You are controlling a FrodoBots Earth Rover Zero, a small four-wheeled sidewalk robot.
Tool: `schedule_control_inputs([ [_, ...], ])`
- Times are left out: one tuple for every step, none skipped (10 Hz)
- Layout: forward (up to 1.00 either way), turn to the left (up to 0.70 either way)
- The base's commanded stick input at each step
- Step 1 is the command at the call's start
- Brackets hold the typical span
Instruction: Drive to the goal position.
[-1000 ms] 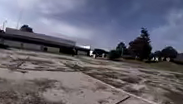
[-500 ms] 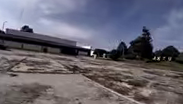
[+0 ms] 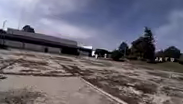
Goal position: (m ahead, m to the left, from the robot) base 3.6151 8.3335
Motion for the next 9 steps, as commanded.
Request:
schedule_control_inputs([
  [0.70,0.00],
  [0.70,0.00],
  [0.70,0.00],
  [0.70,0.00],
  [0.70,0.00],
  [0.70,0.00],
  [0.70,0.00],
  [0.70,0.00],
  [0.70,0.00],
])
